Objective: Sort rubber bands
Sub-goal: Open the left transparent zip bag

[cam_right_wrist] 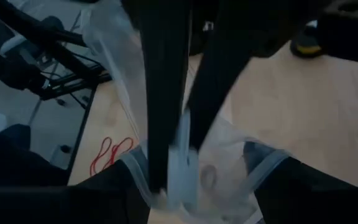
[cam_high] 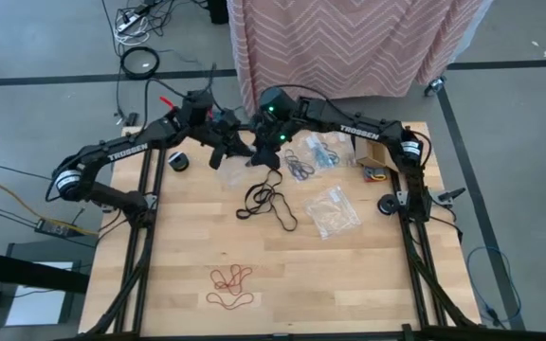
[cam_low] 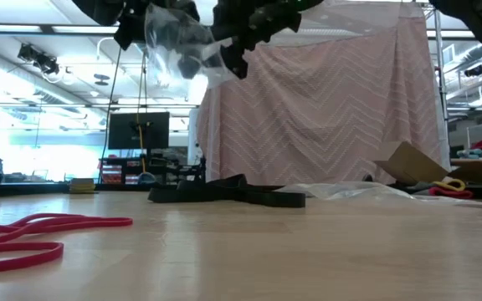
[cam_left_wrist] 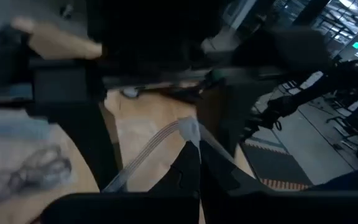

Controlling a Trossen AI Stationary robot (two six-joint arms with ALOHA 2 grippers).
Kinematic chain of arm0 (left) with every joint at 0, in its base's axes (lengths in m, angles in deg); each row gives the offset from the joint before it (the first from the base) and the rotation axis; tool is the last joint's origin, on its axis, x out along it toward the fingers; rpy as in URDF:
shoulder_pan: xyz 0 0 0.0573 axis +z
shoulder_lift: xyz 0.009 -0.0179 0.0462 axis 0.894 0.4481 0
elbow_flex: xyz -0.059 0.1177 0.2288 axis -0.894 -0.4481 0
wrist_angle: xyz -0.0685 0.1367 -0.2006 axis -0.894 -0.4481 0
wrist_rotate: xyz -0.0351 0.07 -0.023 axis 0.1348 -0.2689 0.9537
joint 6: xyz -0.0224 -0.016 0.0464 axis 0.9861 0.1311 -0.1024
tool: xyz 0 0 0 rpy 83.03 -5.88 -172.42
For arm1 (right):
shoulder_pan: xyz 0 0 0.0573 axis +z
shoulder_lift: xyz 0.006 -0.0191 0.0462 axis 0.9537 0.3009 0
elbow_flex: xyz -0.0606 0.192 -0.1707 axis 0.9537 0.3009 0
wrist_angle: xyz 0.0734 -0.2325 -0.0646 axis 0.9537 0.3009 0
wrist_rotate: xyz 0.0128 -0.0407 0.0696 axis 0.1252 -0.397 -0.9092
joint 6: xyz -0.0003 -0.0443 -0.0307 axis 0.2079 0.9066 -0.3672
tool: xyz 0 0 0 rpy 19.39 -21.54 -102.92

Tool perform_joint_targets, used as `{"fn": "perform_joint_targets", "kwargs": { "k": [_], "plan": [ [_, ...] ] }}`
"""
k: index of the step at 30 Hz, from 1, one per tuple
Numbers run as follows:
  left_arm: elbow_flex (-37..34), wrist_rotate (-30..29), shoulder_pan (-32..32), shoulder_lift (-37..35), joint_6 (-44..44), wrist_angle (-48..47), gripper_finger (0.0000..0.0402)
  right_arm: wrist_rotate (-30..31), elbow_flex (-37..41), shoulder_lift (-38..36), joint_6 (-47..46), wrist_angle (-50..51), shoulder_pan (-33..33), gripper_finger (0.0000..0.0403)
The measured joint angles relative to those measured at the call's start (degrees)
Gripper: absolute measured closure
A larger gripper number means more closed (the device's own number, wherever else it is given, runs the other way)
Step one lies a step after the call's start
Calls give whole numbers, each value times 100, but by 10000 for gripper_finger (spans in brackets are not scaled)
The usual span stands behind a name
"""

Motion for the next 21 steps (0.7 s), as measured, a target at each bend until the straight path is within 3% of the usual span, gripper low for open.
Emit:
{"fn": "perform_joint_targets", "kwargs": {
  "k": [8,21],
  "plan": [
    [4,-6,-7,74,-592,-1047,401,-147,3,-46,200,-171,-4,206],
    [4,61,-12,48,-540,-970,401,139,3,-29,528,-165,188,229]
  ]
}}
